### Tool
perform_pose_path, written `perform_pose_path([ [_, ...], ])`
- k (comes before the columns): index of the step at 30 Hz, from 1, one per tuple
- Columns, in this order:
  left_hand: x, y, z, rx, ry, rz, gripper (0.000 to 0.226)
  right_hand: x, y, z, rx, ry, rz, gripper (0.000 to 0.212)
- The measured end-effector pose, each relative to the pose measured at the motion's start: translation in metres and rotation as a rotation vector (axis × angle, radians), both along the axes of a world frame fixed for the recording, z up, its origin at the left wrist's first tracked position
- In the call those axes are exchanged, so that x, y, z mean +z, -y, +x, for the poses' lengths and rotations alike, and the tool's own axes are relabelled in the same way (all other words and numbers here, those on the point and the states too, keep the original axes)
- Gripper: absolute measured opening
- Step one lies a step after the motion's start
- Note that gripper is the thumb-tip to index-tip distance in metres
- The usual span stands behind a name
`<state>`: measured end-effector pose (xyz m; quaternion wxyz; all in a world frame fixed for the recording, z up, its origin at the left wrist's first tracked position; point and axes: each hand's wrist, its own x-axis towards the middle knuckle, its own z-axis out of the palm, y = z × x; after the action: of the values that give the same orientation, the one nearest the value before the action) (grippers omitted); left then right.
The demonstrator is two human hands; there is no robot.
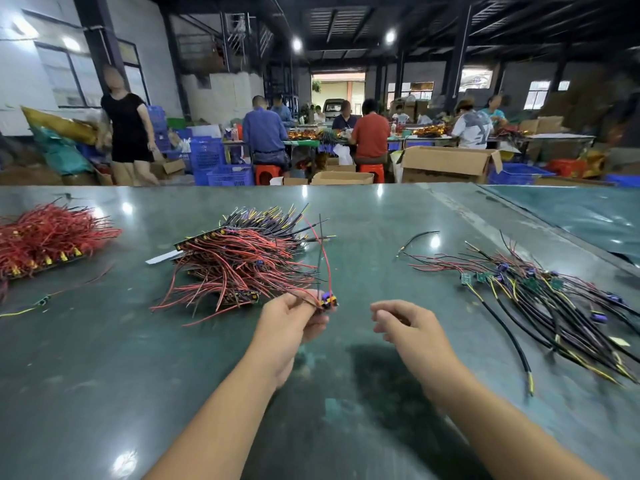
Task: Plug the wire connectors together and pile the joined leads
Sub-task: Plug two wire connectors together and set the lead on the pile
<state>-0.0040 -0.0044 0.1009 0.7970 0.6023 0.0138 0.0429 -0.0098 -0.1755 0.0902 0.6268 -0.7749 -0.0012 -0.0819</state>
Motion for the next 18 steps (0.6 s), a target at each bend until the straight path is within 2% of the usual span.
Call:
perform_pose_path([
  [3, -0.001, 0.008, -0.007, -0.145, -0.003, -0.082, 0.012, 0.005, -0.006, -0.004, 0.150, -0.033, 0.215, 0.016],
  [8, -0.005, 0.011, -0.011, -0.231, 0.008, -0.027, 0.014, 0.010, -0.009, -0.012, 0.264, -0.054, 0.366, 0.021],
  [10, -0.005, 0.010, -0.011, -0.224, 0.020, -0.015, 0.004, 0.011, -0.008, -0.012, 0.273, -0.037, 0.373, 0.020],
  [14, -0.006, 0.008, -0.010, -0.274, 0.039, 0.001, 0.006, 0.010, -0.005, -0.011, 0.335, 0.012, 0.317, 0.009],
  [18, -0.007, 0.003, -0.008, -0.336, 0.051, 0.018, 0.011, 0.009, -0.001, -0.009, 0.405, 0.037, 0.282, 0.016],
])
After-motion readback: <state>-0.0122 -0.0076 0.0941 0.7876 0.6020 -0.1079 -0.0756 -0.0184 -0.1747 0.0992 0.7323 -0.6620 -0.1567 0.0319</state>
